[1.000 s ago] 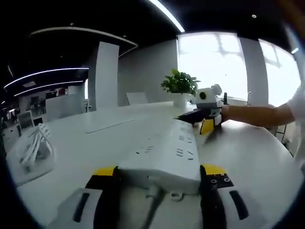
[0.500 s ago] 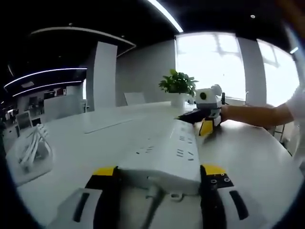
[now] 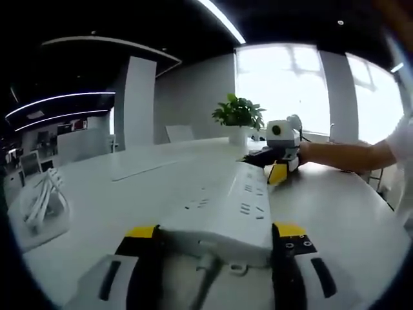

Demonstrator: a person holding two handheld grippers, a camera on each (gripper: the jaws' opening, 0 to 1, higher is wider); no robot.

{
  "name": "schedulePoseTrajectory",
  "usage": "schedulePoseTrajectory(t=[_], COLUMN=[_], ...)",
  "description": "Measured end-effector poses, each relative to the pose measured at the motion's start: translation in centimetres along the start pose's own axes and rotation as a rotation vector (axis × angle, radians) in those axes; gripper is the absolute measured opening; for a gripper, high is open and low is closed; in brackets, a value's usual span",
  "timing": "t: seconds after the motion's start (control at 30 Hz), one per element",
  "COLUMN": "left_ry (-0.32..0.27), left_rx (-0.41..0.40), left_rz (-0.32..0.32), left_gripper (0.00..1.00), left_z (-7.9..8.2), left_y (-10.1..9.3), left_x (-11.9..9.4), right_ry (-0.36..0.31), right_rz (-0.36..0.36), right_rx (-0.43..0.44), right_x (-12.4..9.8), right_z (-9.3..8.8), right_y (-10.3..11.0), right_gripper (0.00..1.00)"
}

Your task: Straighten the power strip on the desk, plug the charger into it

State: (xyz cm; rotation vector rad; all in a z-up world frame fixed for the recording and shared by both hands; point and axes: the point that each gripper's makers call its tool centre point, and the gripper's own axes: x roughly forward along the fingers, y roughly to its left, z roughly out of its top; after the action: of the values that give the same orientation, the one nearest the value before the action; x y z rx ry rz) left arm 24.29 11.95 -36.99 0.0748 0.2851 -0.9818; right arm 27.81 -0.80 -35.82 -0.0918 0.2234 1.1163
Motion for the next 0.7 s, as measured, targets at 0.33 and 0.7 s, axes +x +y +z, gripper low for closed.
schedulePoseTrajectory(t=[0.33, 0.7], left_ry=[0.001, 0.008], left_rx=[0.005, 0.012], left_rz=[-0.014, -0.042], left_gripper=[0.7, 0.7], left_z=[-0.2, -0.3], left_y=[-0.7, -1.5], left_x=[-0.2, -0.3], right_ry=[0.006, 0.014], right_rz=[-0.008, -0.024], right_rx=[-0.011, -0.018], right_x=[-0.3, -1.0], right_z=[-0.2, -0.5], right_y=[0.2, 0.4], right_gripper=[0.55, 0.54])
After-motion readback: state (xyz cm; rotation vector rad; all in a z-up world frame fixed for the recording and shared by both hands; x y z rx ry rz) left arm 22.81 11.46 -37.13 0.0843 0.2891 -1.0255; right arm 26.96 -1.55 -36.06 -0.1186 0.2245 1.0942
